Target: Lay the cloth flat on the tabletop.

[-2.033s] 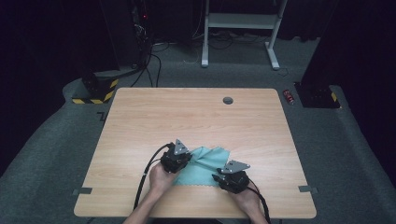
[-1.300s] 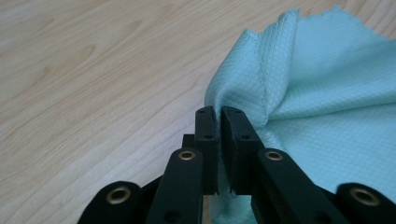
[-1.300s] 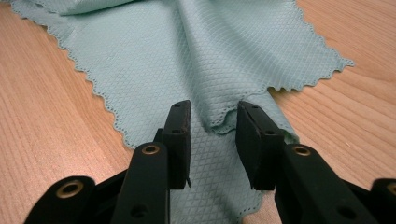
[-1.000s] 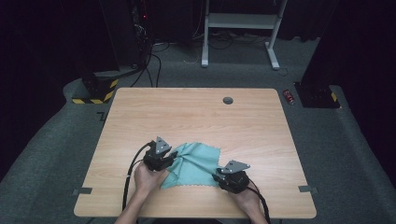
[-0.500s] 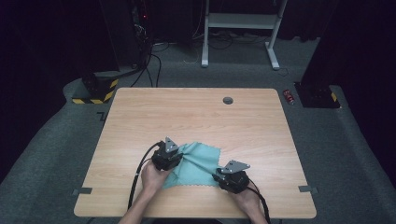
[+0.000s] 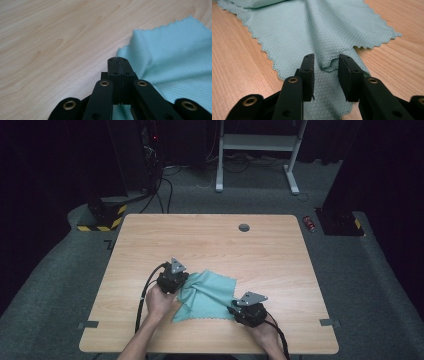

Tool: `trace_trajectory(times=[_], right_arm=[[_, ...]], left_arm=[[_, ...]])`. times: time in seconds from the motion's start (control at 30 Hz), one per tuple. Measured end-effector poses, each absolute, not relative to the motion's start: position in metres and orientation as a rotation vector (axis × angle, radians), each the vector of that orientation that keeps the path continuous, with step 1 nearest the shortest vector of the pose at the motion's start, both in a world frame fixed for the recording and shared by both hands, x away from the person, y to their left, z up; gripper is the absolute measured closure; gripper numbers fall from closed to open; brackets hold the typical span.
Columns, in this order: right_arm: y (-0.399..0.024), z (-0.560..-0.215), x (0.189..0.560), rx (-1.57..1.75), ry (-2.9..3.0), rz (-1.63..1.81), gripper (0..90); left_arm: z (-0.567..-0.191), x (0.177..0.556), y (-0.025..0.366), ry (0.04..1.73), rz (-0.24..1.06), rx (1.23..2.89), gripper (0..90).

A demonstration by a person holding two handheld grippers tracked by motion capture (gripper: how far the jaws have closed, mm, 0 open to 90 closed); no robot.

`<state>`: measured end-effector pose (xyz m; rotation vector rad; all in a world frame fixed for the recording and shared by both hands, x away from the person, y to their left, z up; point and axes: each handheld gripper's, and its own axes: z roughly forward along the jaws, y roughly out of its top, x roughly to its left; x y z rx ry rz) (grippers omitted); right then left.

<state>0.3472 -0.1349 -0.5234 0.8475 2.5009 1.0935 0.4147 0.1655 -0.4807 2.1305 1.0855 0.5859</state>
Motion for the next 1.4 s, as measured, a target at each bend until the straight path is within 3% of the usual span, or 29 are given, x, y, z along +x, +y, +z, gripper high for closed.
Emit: trace_trajectory(times=[0.1, 0.17, 0.33, 0.47, 0.63, 0.8, 0.93, 1.4], right_arm=[[-0.135, -0.523, 0.347, 0.848, 2.501, 1.094, 66.2], [-0.135, -0.523, 0.347, 0.848, 2.501, 1.094, 66.2], [-0.135, -0.523, 0.347, 0.848, 2.501, 1.094, 66.2], [-0.135, -0.523, 0.347, 0.848, 2.501, 1.094, 66.2], [-0.135, -0.523, 0.347, 0.848, 2.5, 1.094, 66.2], [-0.135, -0.523, 0.347, 0.848, 2.5, 1.094, 66.2], [-0.135, -0.523, 0.347, 0.847, 2.501, 1.094, 66.2], [-0.135, -0.523, 0.347, 0.848, 2.501, 1.093, 66.2]], left_arm=[[-0.488, 0.426, 0.181, 1.2, 0.554, 2.084, 88.4], [-0.493, 0.43, 0.19, 1.264, 0.509, 2.058, 78.4], [-0.494, 0.419, 0.192, 1.219, 0.494, 2.032, 61.0], [-0.495, 0.415, 0.189, 1.208, 0.486, 2.039, 54.5], [-0.502, 0.416, 0.183, 1.206, 0.522, 2.118, 59.6], [-0.507, 0.42, 0.183, 1.183, 0.491, 2.13, 88.7], [-0.503, 0.423, 0.186, 1.188, 0.466, 2.118, 89.8], [-0.48, 0.46, 0.197, 1.26, 0.611, 2.076, 89.7]])
